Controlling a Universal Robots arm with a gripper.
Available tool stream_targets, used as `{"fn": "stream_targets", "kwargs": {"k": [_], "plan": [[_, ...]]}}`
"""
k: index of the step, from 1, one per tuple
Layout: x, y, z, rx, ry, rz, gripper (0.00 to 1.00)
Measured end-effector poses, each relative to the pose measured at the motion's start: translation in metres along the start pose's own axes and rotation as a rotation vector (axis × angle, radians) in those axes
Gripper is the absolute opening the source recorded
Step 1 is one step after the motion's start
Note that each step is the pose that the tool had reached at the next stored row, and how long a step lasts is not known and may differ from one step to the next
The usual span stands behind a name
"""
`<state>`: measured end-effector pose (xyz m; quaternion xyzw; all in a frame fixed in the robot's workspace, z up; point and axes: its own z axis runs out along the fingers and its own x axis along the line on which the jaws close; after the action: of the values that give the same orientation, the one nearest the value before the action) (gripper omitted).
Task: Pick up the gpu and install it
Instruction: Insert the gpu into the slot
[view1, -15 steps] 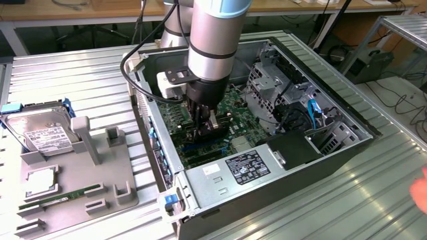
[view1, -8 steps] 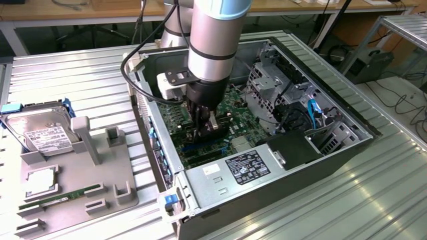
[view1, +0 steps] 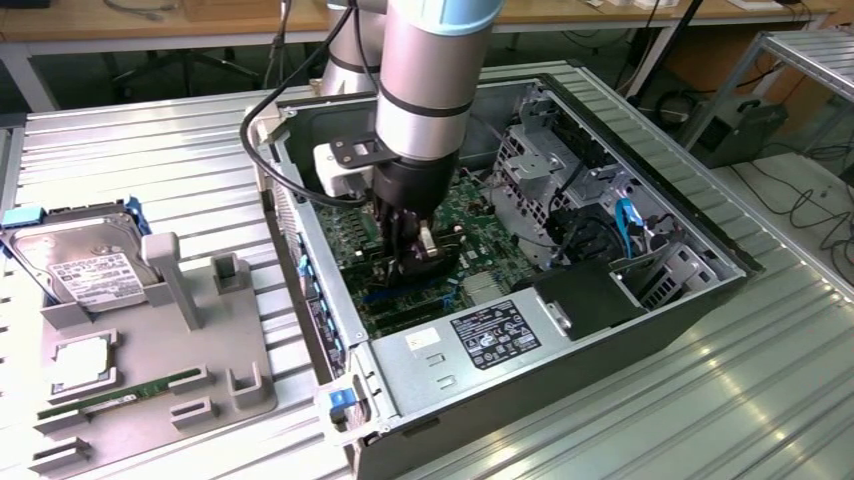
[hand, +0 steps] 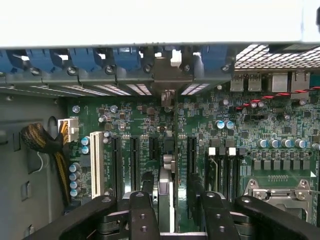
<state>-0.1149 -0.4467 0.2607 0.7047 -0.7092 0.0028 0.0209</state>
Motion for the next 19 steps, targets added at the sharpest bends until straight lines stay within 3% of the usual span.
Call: {"fn": "stream_targets", "kwargs": {"k": [6,9,14,17,19], "plan": [[-0.001,0.0005,-0.0201,0.0,0.0,0.0,0.4],[-0.001,-0.0006,-0.0228,-0.0009,0.0009,0.0,0.4],[-0.001,-0.022,-0.0234,-0.0354,0.0013,-0.003,0.25],[-0.001,-0.0358,-0.0238,-0.0547,0.0015,-0.005,0.11],[-0.002,-0.042,-0.0239,-0.0632,0.0015,-0.006,0.11]]}}
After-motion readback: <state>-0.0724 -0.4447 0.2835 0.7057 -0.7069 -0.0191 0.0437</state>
